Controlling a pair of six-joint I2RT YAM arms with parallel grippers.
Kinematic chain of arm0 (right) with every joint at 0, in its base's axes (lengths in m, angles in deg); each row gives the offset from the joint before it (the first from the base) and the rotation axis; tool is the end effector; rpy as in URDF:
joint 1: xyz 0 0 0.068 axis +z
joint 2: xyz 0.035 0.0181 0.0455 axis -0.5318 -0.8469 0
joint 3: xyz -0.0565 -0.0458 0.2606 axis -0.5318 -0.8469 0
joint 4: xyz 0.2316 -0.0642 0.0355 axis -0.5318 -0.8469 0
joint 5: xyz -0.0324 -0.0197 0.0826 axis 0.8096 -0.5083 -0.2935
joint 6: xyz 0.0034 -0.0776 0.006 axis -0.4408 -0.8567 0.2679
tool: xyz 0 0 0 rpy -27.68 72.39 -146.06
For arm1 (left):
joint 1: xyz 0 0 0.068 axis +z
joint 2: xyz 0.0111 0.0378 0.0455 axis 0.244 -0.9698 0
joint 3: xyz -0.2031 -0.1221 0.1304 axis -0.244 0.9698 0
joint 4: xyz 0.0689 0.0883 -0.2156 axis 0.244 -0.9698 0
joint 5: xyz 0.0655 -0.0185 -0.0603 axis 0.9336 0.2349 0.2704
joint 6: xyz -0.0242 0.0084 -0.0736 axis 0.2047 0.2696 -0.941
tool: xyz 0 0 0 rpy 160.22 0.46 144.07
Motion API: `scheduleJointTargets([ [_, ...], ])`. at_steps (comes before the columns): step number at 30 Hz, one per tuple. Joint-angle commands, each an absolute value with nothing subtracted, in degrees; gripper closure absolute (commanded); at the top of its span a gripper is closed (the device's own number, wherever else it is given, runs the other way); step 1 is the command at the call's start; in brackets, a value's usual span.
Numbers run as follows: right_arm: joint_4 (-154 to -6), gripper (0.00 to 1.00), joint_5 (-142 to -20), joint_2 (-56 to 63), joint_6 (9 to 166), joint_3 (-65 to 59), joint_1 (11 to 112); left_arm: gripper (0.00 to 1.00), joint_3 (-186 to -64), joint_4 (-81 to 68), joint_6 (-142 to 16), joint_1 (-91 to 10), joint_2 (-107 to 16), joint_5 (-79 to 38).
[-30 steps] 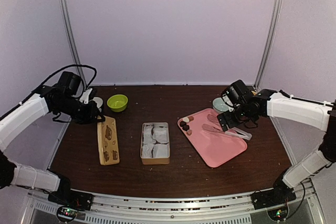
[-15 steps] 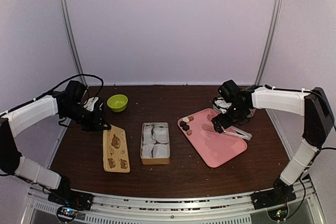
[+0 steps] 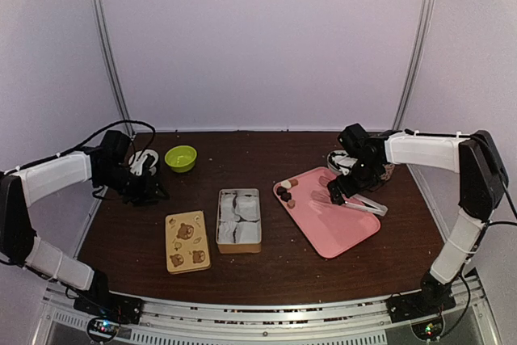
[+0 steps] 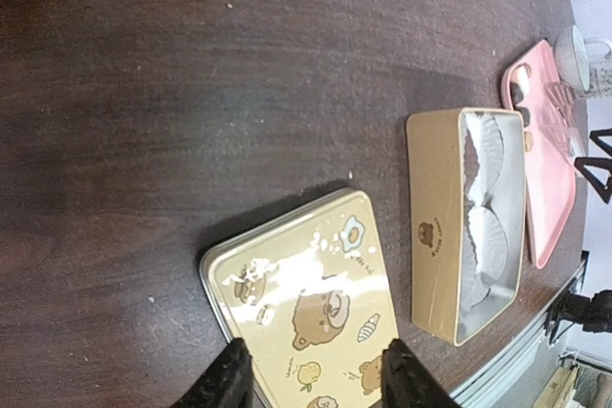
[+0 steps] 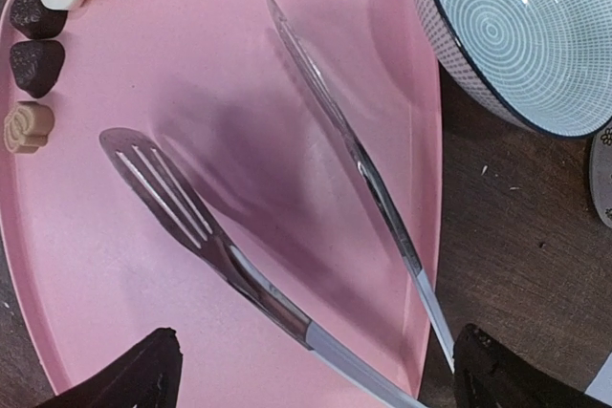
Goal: Pack the chocolate
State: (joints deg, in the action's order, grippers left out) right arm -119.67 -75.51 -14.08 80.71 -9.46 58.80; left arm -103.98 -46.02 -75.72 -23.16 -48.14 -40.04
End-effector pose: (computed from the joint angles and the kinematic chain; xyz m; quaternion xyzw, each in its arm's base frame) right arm 0.2969 0.1515 0.1803 -0.2293 0.9580 0.0545 0.1631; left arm 0.2430 -0.0702 0.2015 -0.0711 0.9455 -0.2859 0.1386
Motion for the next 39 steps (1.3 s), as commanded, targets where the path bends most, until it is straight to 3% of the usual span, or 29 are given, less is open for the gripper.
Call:
scheduleJointTargets([
  [1, -118.4, 0.00, -74.9, -15.2, 81.2, -8.7, 58.4, 0.53, -102.6, -41.7, -78.0, -22.8, -43.8, -35.7],
  [6, -117.8, 0.02, -73.8, -16.2, 81.6, -8.4, 58.4, 0.47, -99.8, -38.3, -78.5, -23.6, -38.4, -38.2],
  [18, -117.0, 0.37, -77.3, -18.7, 82.4, -9.8, 59.3, 0.49, -99.8, -37.5, -81.0, -27.6, -34.4, -35.7],
  [25, -117.4, 0.47, -74.1, -21.0, 82.7, -9.5, 61.6, 0.49, -99.5, -37.5, -81.1, -27.9, -33.9, -36.2],
  [39, -116.2, 0.76, -73.7, -20.5, 84.4, -8.6, 65.6, 0.50, -98.6, -38.1, -81.5, -28.1, -31.4, -35.8],
])
